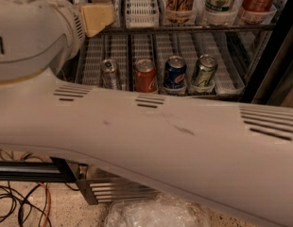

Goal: Pick redbull can from top shelf of fridge

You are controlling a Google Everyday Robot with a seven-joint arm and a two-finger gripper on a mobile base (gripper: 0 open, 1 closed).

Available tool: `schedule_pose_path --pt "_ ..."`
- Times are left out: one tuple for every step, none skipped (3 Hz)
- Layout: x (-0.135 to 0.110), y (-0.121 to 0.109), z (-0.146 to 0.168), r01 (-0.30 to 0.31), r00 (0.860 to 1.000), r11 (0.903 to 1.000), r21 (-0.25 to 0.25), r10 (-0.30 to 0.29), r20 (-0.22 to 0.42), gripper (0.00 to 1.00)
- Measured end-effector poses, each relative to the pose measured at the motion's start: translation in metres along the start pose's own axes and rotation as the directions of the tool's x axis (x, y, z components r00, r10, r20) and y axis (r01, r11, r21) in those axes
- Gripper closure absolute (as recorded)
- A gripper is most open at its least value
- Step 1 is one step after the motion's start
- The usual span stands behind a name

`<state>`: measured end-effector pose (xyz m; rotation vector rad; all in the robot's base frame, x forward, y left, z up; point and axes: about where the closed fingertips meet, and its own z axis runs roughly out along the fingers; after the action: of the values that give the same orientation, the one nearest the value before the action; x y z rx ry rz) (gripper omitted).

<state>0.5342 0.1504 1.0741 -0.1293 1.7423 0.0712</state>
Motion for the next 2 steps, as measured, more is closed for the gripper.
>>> schedule_pose_path --pt "-0.0043 -0.0084 -0.0064 0.044 0.999 0.9981 0.044 -0.044 0.0 0.0" --pt "-0.0114 -0.0049 -0.0128 0.082 0.996 0.9957 0.043 -0.083 0.012 0.0"
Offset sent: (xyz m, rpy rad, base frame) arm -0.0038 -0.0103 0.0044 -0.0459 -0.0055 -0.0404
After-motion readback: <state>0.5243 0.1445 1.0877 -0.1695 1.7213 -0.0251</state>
